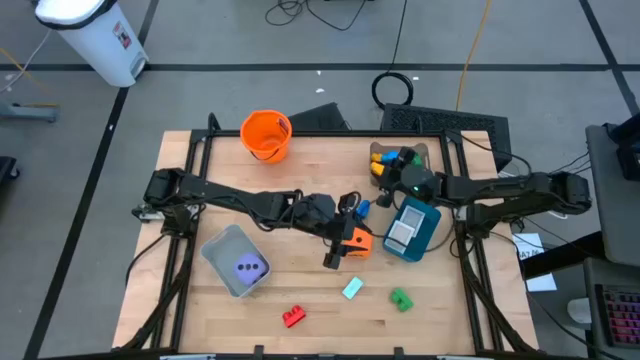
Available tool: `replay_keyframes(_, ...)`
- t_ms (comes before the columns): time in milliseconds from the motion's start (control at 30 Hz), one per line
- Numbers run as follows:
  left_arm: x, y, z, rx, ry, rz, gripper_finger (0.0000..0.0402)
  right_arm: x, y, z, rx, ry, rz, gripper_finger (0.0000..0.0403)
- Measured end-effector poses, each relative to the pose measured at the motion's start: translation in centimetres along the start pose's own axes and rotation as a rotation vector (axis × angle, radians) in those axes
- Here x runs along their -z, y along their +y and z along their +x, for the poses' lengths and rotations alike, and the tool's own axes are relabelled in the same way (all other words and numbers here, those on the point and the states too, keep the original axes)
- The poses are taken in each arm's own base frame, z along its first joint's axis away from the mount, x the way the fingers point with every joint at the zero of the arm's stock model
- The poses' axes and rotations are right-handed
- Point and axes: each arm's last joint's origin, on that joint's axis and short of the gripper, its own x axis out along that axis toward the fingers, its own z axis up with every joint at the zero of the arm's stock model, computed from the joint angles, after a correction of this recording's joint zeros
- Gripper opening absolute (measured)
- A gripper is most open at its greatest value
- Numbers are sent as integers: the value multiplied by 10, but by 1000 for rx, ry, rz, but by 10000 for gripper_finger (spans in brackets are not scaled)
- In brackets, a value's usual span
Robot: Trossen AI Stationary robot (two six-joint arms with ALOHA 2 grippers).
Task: Pick & Place Toys
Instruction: Put the orange dice into the gray bin
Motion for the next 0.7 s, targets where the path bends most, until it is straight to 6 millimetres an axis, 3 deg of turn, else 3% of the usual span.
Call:
replay_keyframes(200, -11, -12, -11, -139, 20, 10, 227, -18, 9, -33, -82, -156, 39, 148)
replay_keyframes(433, -33, -45, -37, -78, 1, -37, 227, -28, 26, -61, -234, -280, 38, 149)
replay_keyframes(567, -31, -66, -36, -28, 28, -25, 227, -33, 34, -71, -387, -359, 26, 150)
replay_keyframes(700, -14, -77, -30, -6, 49, -62, 227, -36, 41, -77, -504, -416, 16, 147)
